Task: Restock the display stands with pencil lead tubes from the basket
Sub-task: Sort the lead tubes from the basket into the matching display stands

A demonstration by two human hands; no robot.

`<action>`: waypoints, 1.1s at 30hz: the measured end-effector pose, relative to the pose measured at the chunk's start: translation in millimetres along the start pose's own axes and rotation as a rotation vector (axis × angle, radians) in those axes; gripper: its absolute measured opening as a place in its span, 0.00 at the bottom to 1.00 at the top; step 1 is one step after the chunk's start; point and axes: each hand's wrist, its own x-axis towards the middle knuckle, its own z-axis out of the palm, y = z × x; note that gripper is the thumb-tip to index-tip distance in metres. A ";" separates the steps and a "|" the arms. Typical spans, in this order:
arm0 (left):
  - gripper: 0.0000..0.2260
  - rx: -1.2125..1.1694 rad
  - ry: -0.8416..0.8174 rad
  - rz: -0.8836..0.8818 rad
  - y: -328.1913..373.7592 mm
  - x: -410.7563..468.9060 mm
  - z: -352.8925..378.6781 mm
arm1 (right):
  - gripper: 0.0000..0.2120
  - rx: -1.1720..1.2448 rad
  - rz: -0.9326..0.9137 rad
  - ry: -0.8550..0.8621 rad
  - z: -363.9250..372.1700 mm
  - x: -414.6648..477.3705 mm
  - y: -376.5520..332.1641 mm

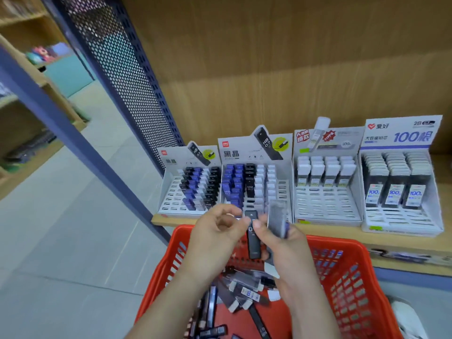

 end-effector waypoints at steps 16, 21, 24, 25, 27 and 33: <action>0.05 0.311 0.262 0.001 -37.3 97.3 -141.7 | 0.10 0.091 0.274 -0.192 42.0 15.8 15.4; 0.06 0.467 0.270 0.070 -66.6 129.0 -145.4 | 0.10 0.010 0.268 -0.256 56.9 25.8 13.1; 0.08 0.545 0.221 0.113 -76.2 139.4 -142.7 | 0.12 -0.018 0.250 -0.255 65.4 34.0 9.6; 0.08 0.580 0.192 0.125 -78.3 143.2 -143.1 | 0.12 -0.017 0.247 -0.246 68.2 37.2 7.7; 0.08 0.642 0.136 0.137 -81.5 149.2 -144.1 | 0.13 -0.010 0.248 -0.232 74.1 44.4 3.7; 0.10 0.742 0.084 0.203 -87.5 155.2 -140.0 | 0.11 -0.134 0.230 -0.245 95.7 59.1 -7.1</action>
